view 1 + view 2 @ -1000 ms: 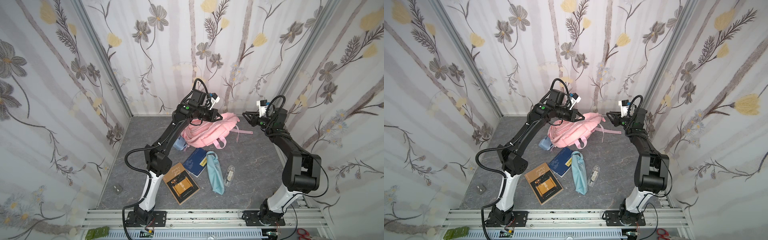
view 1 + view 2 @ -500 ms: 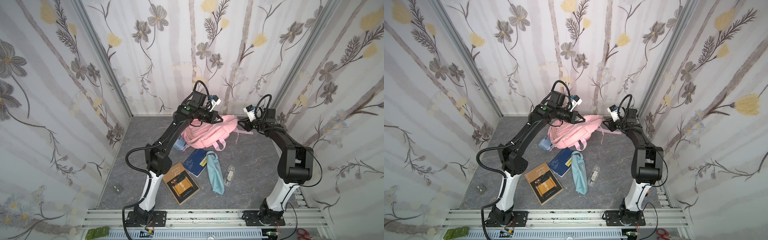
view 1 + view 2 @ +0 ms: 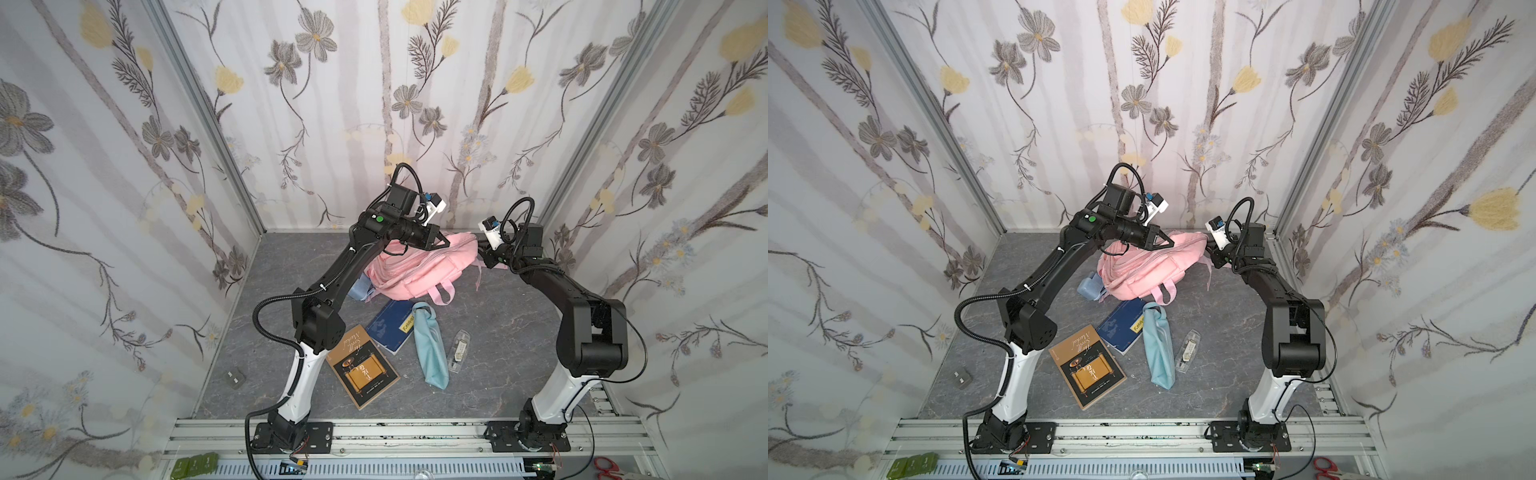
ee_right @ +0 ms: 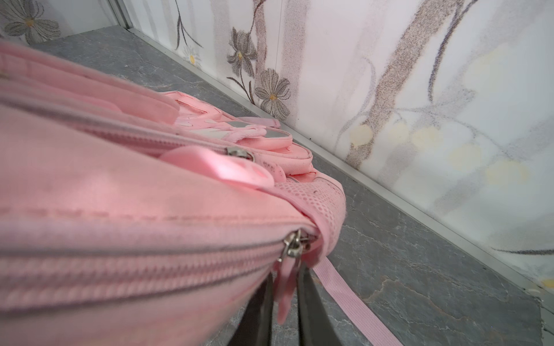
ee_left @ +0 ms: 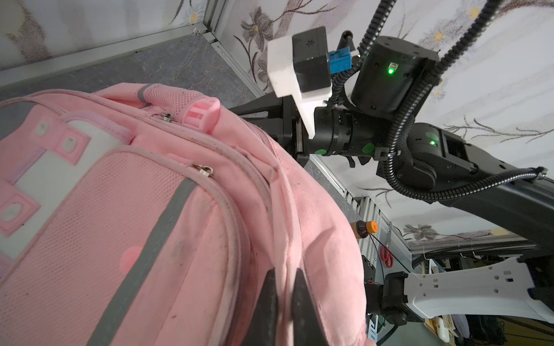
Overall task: Pack books, pencil case, and school supplies into a backpack
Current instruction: Unzip the student bag at the top-center of the table.
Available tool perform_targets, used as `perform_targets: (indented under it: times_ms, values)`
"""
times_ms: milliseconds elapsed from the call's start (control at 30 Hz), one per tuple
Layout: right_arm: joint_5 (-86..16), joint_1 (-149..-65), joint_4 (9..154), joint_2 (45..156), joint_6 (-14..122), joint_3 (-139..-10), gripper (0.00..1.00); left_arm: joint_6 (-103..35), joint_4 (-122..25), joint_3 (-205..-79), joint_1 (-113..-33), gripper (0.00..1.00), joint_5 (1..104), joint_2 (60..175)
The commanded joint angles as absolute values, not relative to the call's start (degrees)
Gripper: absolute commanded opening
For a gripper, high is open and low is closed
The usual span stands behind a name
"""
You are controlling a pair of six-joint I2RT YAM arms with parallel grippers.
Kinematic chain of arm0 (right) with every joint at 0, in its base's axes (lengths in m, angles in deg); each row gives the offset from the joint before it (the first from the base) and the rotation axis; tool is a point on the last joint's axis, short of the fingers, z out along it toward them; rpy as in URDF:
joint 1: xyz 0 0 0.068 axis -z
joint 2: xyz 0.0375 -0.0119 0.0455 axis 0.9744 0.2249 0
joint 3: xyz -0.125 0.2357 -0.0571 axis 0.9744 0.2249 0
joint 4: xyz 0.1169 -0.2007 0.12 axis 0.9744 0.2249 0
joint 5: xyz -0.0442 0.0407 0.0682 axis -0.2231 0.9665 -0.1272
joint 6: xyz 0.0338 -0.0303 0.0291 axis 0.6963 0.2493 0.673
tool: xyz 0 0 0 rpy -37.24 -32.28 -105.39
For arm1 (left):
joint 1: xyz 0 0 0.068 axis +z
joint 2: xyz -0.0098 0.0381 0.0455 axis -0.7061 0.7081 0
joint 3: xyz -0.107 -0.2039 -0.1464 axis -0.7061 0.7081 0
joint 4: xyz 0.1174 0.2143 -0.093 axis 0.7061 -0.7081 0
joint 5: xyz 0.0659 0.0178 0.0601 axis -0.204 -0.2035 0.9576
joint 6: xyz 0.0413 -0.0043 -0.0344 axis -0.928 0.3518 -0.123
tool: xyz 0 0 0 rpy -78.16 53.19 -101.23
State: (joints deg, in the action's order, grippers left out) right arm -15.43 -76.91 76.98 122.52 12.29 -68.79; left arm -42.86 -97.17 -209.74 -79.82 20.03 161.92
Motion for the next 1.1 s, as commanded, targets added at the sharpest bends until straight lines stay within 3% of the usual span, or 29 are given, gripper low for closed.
perform_targets:
  times_ms: [0,467,1067]
  values:
    - [-16.5,-77.0,71.8,121.5,13.4,-67.6,0.13,-45.0,-94.0,-210.7,-80.1,0.00,18.5,161.9]
    - [-16.5,-76.4,66.7,120.4,19.7,-66.5,0.00,-44.8,-96.2,-210.9,-80.2,0.00,23.6,161.9]
    - [-30.8,-84.4,62.8,106.0,10.1,-58.2,0.00,-41.7,-102.5,-215.9,-81.3,0.00,40.8,163.4]
